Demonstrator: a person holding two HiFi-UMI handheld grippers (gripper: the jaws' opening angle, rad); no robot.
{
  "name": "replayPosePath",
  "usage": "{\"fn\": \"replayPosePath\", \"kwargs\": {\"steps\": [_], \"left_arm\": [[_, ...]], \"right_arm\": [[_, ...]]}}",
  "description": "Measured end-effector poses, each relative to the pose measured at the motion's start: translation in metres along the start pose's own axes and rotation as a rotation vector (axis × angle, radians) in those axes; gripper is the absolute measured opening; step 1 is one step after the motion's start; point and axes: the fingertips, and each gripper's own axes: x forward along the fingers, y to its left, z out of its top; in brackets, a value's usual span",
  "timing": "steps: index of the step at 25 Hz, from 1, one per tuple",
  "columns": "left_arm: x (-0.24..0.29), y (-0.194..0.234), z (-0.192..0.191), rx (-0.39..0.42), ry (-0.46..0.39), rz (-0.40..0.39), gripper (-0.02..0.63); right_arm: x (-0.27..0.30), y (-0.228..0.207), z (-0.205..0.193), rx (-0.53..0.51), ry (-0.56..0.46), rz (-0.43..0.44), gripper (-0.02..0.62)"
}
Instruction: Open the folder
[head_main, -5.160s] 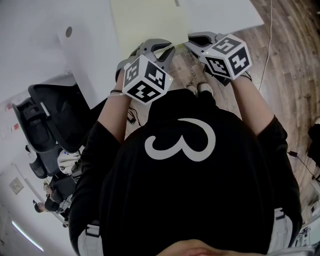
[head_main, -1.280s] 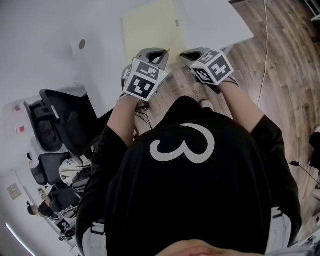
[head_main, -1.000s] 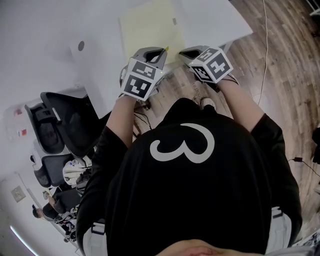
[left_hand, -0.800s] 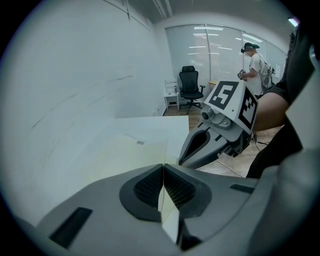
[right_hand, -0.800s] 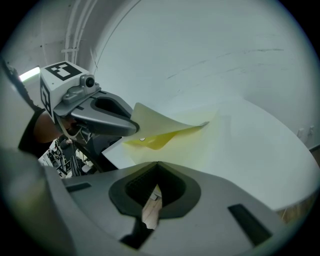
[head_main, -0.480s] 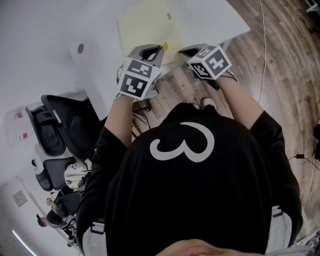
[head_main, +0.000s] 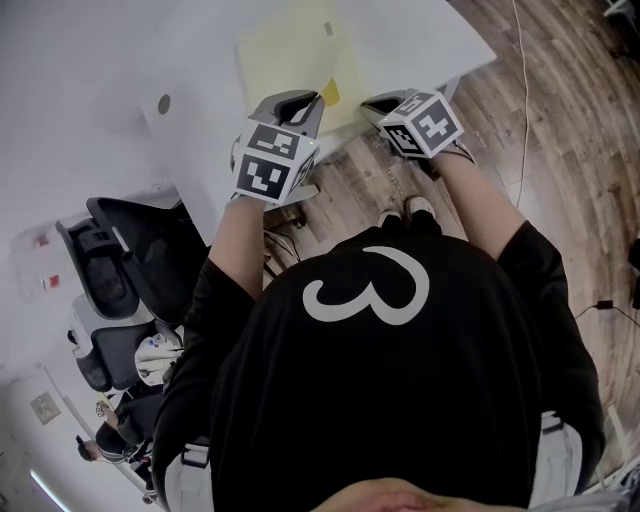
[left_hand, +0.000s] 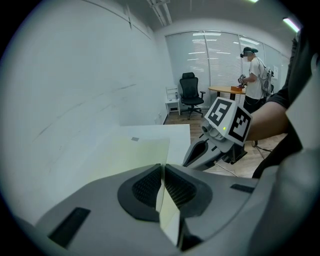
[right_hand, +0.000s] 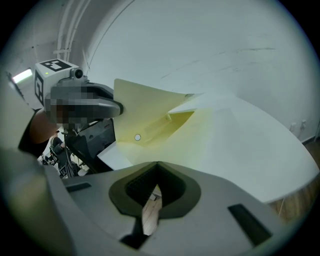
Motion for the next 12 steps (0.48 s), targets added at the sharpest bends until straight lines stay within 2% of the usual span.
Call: {"fn": "replayPosePath", "kwargs": {"steps": [5,12], "left_arm": [[-0.012,0.003,0.0,0.023,-0.001,0.038,0.025],[-0.037,0.015,-0.01,0.032,-0.027,0.093,0.028]], "right_arm": [[0.0,-0.001,0.001,0.034,-0.02,-0.019,0.023],[0.003,0.003,0.0,0.031,-0.015,-0.105,0.023]]}}
